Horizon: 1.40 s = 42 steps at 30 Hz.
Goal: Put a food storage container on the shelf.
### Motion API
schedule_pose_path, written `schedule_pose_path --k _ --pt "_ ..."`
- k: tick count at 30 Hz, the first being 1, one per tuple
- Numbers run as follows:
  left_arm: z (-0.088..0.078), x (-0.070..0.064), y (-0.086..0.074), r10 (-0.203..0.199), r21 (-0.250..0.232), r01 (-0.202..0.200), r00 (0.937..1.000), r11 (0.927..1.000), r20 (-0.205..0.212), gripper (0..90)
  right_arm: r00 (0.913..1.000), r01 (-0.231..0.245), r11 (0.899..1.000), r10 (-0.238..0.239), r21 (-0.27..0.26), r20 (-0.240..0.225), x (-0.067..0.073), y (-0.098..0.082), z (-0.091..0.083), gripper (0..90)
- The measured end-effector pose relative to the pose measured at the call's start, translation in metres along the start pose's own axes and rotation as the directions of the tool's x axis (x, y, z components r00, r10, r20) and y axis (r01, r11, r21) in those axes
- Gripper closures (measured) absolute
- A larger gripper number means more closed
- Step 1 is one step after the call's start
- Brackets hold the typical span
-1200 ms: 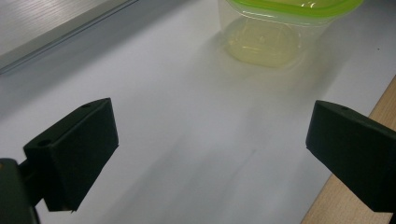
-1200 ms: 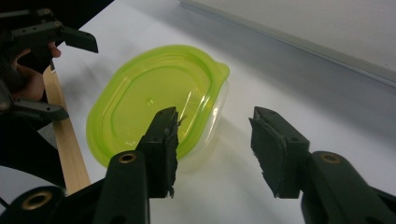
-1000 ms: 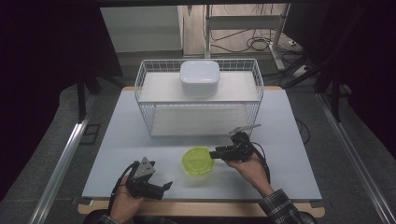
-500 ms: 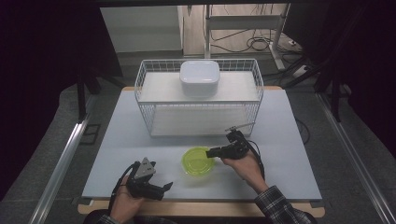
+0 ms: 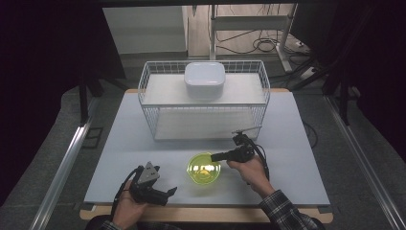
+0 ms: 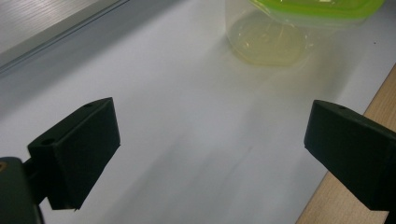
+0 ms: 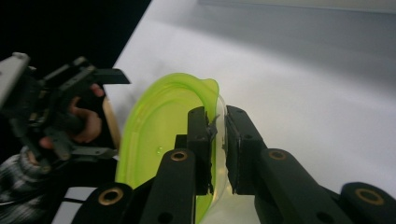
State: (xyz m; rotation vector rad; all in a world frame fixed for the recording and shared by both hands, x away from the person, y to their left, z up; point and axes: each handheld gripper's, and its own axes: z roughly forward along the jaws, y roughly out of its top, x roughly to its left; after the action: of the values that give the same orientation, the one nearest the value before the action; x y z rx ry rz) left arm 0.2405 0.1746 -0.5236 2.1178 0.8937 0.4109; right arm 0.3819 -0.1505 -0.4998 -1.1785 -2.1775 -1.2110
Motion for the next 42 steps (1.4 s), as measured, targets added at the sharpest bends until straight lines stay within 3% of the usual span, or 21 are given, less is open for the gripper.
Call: schedule_pose_path --k 5,17,31,42 --pt "0.000 0.000 0.000 0.000 -0.002 0.000 1.0000 1.0000 -0.003 3.0 0.9996 0.026 1.000 -0.026 -0.010 0.012 0.007 -0.001 -0.001 81.9" --pt "-0.001 0.001 0.000 -0.007 -0.010 0.007 1.0000 0.9999 -0.005 2.9 0.9989 0.028 0.997 -0.031 -0.076 -0.035 0.019 0.006 -0.020 81.9" --pt "0.000 0.001 0.000 -0.008 -0.004 0.008 1.0000 1.0000 0.001 2.5 0.9974 0.038 0.986 -0.048 -0.164 -0.054 0.039 0.026 -0.049 81.8" --pt "0.000 0.001 0.000 0.000 -0.004 0.000 1.0000 1.0000 -0.001 2.4 0.9963 0.063 0.974 -0.074 -0.219 -0.044 0.058 0.049 -0.068 81.8"
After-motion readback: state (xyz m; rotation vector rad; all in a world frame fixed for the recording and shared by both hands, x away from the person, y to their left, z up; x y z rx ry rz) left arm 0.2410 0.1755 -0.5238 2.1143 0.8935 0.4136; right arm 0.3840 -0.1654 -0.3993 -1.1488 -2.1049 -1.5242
